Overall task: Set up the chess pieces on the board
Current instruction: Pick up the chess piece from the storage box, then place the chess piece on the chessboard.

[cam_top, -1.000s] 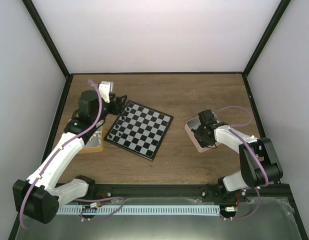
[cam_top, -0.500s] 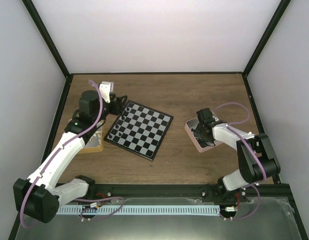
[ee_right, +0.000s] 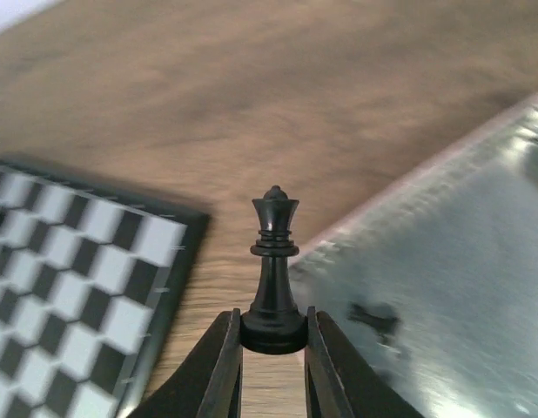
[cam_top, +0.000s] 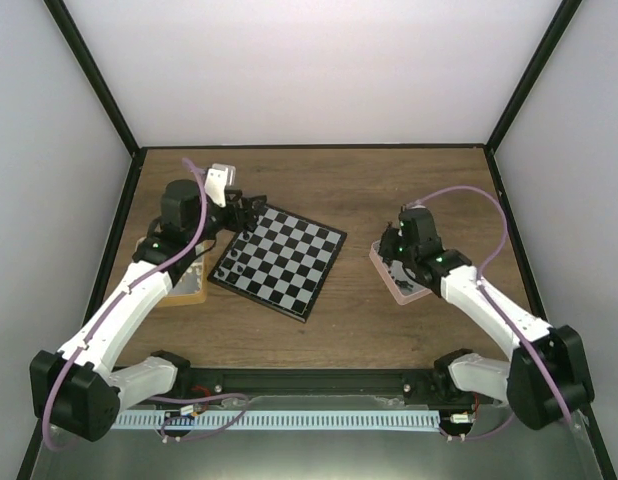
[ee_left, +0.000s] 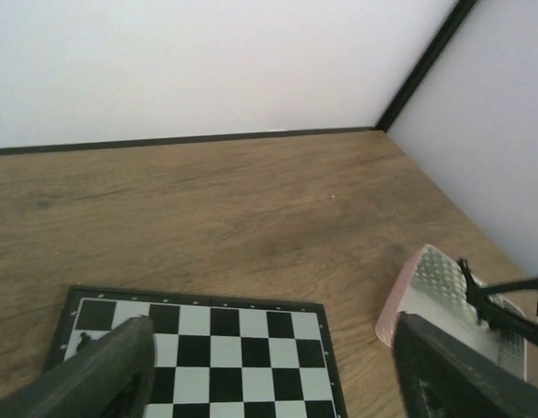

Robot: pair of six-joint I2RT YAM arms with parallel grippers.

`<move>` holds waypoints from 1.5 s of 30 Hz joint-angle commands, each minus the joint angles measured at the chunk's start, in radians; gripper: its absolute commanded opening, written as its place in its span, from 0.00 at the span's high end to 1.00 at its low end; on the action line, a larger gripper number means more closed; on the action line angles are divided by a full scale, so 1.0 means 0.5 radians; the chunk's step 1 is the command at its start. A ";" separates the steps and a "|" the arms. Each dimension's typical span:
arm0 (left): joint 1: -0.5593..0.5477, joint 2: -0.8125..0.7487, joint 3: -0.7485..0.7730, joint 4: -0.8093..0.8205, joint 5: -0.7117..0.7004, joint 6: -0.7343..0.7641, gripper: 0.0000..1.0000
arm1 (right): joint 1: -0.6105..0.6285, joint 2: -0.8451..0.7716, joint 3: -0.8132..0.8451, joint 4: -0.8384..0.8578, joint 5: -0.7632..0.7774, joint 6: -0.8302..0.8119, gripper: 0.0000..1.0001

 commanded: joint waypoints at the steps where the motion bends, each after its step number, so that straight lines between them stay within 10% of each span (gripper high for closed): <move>1: -0.007 0.029 -0.018 0.146 0.336 -0.066 0.19 | 0.107 -0.173 0.079 0.316 -0.405 -0.243 0.87; 5: -0.021 -0.031 -0.081 0.282 0.405 -0.100 0.00 | 0.184 -0.242 0.083 0.603 -0.981 -0.321 0.87; 11: -0.023 -0.065 -0.117 0.344 0.578 -0.160 0.00 | 0.545 -0.150 0.240 0.737 -1.205 -0.453 0.87; 18: -0.025 -0.035 -0.195 0.693 1.522 -0.383 0.00 | 0.765 -0.024 0.389 0.776 -1.278 -0.639 0.87; 27: -0.026 -0.006 -0.209 0.669 1.723 -0.506 0.00 | 0.801 -0.018 0.438 0.752 -1.365 -0.722 0.86; 45: -0.026 0.110 -0.077 0.412 1.806 -0.510 0.69 | 0.802 0.006 0.493 0.625 -1.376 -0.810 0.91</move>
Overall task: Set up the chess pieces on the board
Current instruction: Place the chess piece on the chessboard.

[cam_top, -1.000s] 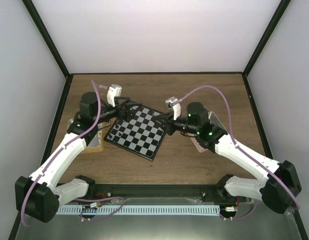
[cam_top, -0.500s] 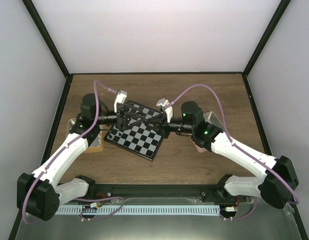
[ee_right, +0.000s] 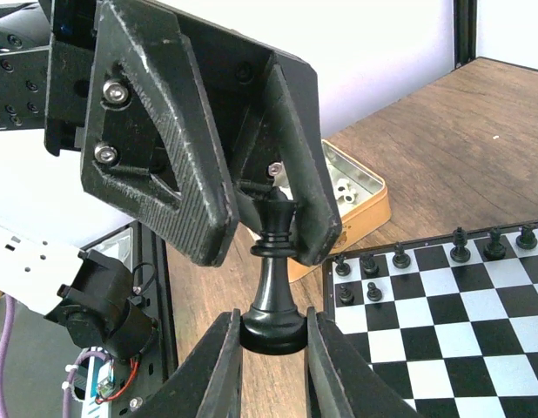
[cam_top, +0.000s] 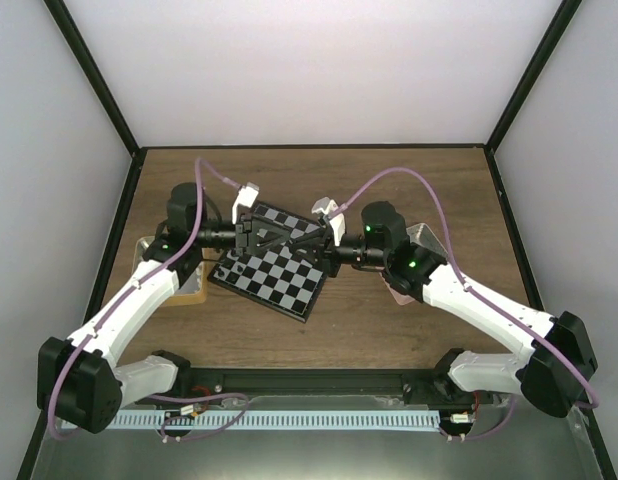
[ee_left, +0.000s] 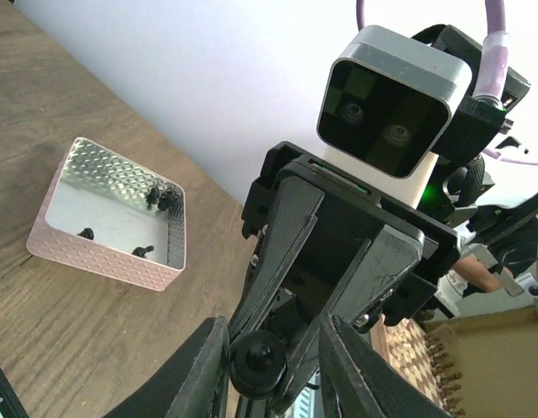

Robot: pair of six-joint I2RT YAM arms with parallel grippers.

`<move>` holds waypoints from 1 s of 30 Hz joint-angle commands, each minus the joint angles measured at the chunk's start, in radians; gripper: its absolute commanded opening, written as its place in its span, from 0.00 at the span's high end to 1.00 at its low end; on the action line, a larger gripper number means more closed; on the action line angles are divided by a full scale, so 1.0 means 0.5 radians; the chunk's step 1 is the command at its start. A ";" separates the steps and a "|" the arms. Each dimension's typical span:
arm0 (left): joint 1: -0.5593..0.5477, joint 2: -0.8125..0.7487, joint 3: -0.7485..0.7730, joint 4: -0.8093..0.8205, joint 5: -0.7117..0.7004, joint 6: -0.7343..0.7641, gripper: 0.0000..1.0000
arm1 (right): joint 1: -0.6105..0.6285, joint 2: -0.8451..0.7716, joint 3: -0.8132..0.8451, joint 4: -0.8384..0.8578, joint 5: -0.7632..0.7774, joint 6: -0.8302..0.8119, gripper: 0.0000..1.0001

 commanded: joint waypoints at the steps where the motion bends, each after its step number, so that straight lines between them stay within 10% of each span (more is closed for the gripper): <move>1: -0.003 0.019 0.070 -0.010 0.036 0.028 0.71 | 0.018 0.005 0.127 -0.054 -0.034 -0.066 0.91; 7: -0.006 0.000 0.043 0.021 -0.001 0.025 0.91 | 0.017 0.011 0.126 -0.080 -0.012 -0.061 0.90; 16: -0.005 -0.071 0.062 -0.396 -1.106 0.281 0.91 | 0.011 0.009 0.036 -0.179 0.482 -0.007 0.33; 23: -0.006 -0.035 0.011 -0.639 -2.374 0.182 0.88 | -0.115 0.102 -0.002 -0.380 0.847 0.183 0.32; 30: -0.005 0.186 0.010 -0.630 -2.619 0.131 0.88 | -0.131 0.093 -0.060 -0.300 0.841 0.236 0.33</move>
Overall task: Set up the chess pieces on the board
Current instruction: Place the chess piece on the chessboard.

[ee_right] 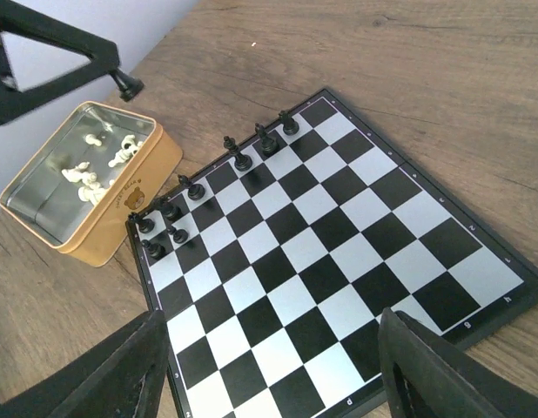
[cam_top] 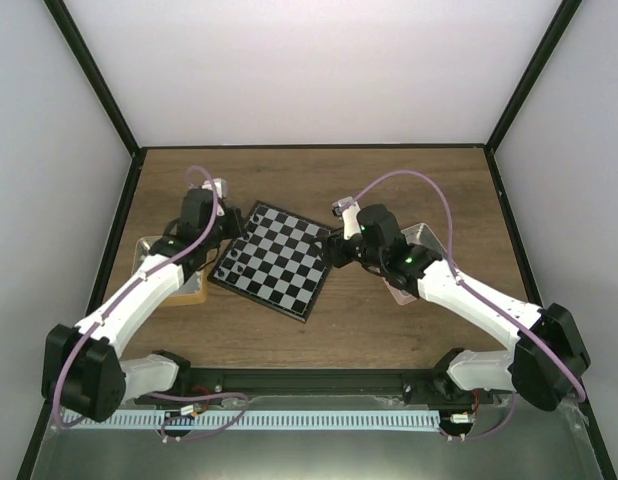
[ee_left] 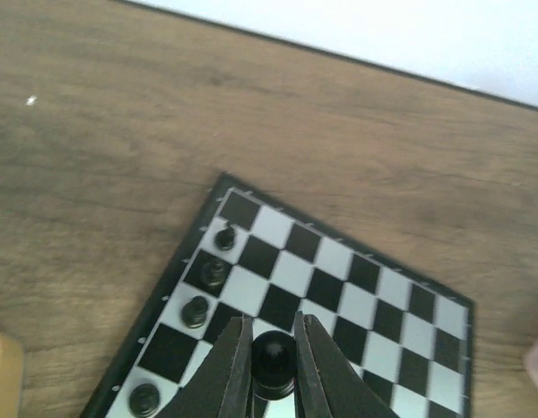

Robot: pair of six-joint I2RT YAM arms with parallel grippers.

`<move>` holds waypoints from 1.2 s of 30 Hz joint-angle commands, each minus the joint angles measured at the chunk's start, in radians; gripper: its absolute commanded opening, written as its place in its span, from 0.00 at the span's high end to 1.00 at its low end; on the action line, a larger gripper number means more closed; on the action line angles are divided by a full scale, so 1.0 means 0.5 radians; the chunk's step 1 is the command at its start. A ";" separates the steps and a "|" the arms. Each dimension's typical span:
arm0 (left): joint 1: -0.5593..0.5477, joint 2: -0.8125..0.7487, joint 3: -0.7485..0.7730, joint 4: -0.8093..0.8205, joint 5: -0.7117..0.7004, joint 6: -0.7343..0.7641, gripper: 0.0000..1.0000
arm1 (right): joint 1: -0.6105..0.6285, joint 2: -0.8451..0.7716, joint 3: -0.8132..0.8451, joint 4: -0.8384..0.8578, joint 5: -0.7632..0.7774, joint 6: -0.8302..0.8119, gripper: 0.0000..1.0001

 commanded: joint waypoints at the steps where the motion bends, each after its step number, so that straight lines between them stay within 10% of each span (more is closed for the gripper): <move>1: -0.002 0.148 -0.009 -0.033 -0.332 -0.057 0.88 | -0.003 -0.009 0.007 0.034 0.052 0.049 0.33; 36: 0.003 0.723 -0.136 0.281 -0.380 -0.141 0.88 | -0.020 0.036 0.013 0.011 0.048 0.041 0.34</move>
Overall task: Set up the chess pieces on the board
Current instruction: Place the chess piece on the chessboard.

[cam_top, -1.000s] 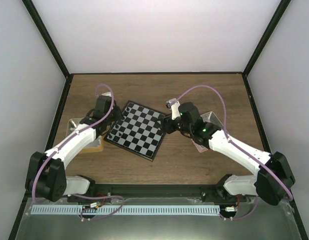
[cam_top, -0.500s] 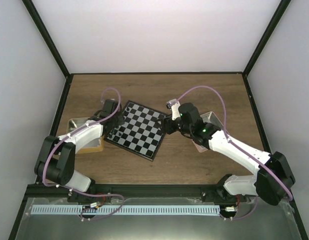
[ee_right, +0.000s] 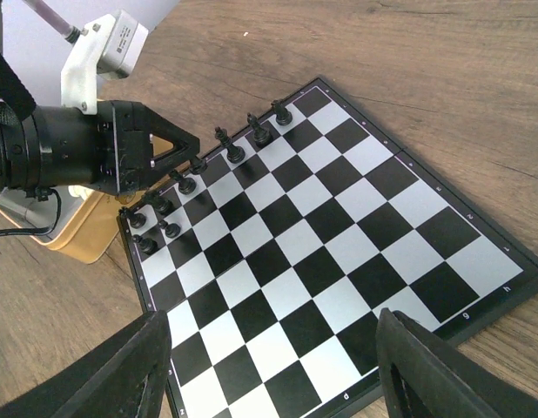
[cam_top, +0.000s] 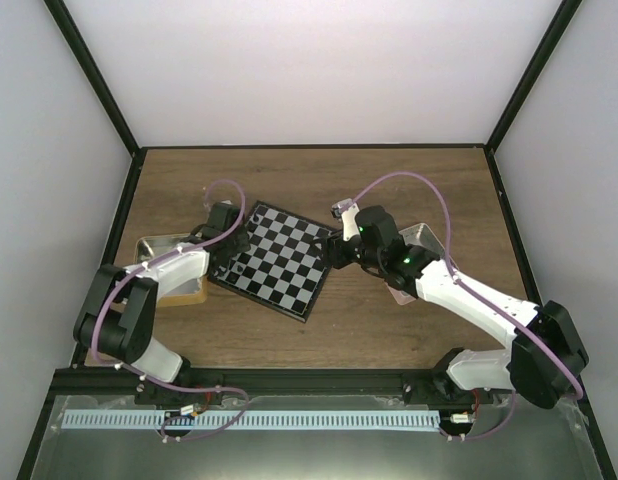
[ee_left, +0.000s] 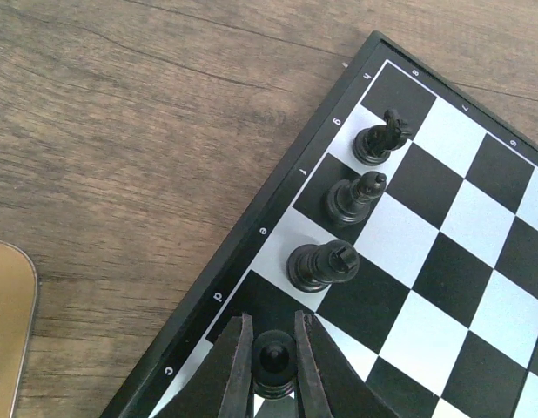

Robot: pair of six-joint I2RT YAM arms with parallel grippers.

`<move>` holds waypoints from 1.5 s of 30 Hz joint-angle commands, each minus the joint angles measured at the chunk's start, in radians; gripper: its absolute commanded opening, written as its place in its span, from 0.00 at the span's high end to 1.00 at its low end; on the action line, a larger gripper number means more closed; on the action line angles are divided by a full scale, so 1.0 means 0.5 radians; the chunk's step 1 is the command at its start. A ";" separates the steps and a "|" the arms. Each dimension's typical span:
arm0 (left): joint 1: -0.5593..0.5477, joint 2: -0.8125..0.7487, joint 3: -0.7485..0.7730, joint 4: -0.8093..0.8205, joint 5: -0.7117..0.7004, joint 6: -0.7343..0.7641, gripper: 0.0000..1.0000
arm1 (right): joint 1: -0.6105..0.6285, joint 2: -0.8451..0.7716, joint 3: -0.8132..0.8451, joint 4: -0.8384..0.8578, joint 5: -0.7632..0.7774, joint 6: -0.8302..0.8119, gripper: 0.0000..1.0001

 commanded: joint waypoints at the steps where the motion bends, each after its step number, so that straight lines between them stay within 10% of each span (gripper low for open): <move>1: 0.001 0.057 0.008 0.094 -0.035 0.033 0.88 | -0.014 0.013 0.042 -0.002 0.019 0.010 0.34; 45: 0.001 0.110 0.089 0.074 -0.033 0.057 0.76 | -0.013 0.054 0.045 -0.004 -0.039 0.058 0.34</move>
